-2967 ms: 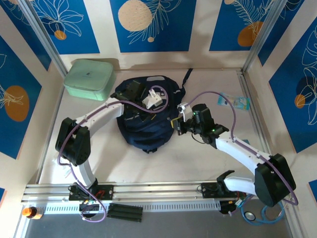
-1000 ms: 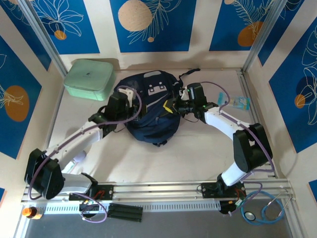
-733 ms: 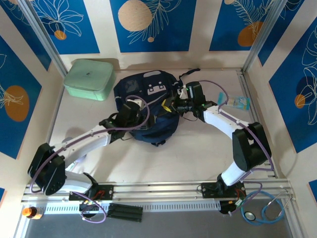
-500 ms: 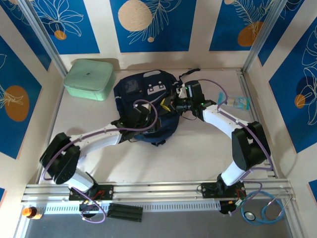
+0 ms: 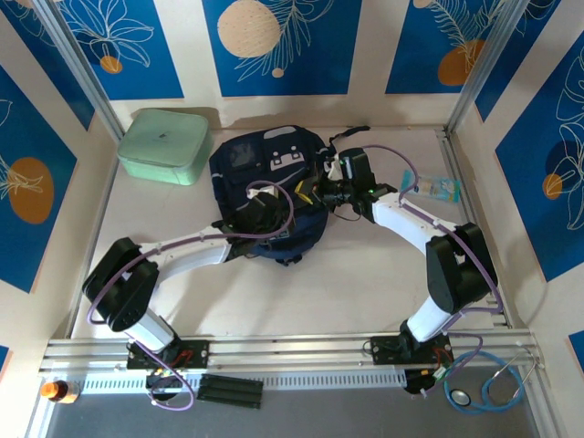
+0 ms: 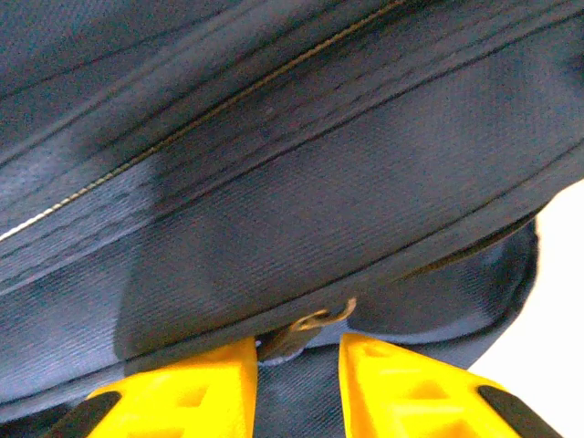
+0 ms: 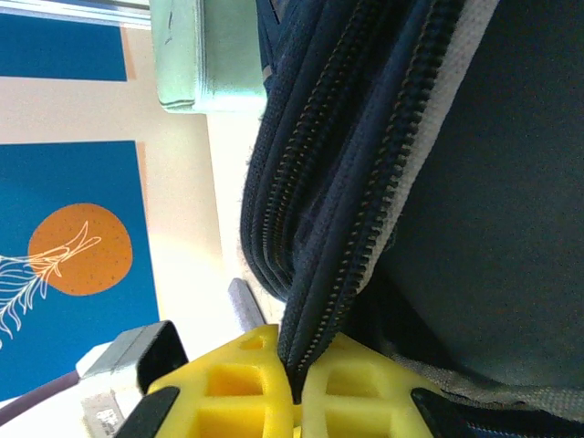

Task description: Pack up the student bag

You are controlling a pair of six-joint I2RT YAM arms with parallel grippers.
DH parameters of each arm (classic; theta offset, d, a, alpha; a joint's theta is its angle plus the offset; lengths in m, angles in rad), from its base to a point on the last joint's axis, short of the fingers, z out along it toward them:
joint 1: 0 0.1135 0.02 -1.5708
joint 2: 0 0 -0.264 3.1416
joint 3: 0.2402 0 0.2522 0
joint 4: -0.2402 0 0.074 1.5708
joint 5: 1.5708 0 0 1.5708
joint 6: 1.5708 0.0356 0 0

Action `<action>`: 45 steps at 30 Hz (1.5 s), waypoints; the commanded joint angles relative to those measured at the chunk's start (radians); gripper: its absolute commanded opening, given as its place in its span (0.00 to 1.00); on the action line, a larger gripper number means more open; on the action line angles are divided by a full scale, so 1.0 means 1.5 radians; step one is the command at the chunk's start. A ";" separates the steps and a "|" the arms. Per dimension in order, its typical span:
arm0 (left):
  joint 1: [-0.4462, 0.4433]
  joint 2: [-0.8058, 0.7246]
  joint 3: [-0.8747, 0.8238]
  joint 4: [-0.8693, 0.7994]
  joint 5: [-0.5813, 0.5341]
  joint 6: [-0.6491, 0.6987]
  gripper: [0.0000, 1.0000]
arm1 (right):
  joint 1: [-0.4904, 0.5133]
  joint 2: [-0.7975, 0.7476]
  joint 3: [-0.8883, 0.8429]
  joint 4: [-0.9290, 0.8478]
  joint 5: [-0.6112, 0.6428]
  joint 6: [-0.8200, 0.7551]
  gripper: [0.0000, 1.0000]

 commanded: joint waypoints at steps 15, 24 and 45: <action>-0.006 0.023 0.024 0.061 -0.077 0.015 0.29 | 0.027 0.003 0.032 0.030 -0.048 0.000 0.06; -0.006 -0.001 0.015 0.027 -0.106 0.003 0.08 | 0.023 0.005 0.035 0.016 -0.033 -0.010 0.05; 0.122 -0.114 -0.040 -0.195 0.169 0.138 0.00 | -0.039 -0.058 -0.049 0.052 0.029 0.008 0.00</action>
